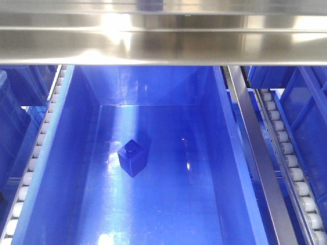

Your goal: Pour parts from conveyor to right shelf

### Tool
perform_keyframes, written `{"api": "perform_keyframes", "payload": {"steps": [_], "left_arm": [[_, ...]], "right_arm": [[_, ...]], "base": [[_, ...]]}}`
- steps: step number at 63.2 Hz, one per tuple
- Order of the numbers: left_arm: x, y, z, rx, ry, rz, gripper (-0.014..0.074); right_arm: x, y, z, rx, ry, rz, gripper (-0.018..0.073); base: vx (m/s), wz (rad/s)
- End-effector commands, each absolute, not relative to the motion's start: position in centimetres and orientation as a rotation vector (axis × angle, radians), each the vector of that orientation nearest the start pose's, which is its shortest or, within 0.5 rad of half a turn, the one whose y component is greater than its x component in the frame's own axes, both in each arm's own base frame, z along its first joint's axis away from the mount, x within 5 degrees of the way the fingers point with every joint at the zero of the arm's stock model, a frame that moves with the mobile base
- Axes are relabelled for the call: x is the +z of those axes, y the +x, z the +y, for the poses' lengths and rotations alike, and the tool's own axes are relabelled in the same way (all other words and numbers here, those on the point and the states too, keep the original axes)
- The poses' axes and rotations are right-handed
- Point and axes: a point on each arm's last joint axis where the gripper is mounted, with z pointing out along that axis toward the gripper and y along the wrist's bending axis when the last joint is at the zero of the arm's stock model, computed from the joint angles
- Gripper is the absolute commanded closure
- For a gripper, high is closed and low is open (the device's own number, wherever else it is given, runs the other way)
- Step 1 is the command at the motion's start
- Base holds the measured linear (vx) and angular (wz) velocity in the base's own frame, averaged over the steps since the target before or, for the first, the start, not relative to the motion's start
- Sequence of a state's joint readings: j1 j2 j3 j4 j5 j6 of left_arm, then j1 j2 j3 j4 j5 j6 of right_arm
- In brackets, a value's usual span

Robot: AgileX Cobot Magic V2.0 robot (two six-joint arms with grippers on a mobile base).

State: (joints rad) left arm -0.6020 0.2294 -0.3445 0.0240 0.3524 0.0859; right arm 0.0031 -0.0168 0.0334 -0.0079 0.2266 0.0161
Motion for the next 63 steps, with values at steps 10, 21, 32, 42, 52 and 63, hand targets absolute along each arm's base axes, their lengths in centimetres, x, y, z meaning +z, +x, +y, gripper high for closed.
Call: {"api": "perform_keyframes", "payload": {"steps": [10, 21, 32, 42, 52, 63], "left_arm": [[29.2, 5.5, -3.7, -0.382, 0.575, 1.603, 0.0604], [29.2, 5.5, -3.7, -0.382, 0.575, 1.603, 0.0604], [29.2, 5.5, -3.7, -0.382, 0.575, 1.602, 0.0604], [28.1, 5.5, -3.6, -0.355, 0.572, 1.616, 0.0604], [27.5, 5.2, -2.2, -0.183, 0.473, 1.566, 0.0603], [26.5, 4.8, -1.0, -0.037, 0.297, 1.527, 0.0603]], "right_arm": [[18.7, 5.6, 0.0, -0.009, -0.015, 1.631, 0.0568], [18.7, 5.6, 0.0, -0.009, -0.015, 1.631, 0.0568], [18.7, 5.6, 0.0, -0.009, -0.015, 1.631, 0.0568], [18.7, 5.6, 0.0, -0.009, -0.015, 1.631, 0.0568], [18.7, 5.6, 0.0, -0.009, -0.015, 1.631, 0.0568], [18.7, 5.6, 0.0, -0.009, -0.015, 1.629, 0.0568]], "base": [[0.0, 0.0], [0.0, 0.0], [0.0, 0.0], [0.0, 0.0], [0.0, 0.0], [0.0, 0.0]]}}
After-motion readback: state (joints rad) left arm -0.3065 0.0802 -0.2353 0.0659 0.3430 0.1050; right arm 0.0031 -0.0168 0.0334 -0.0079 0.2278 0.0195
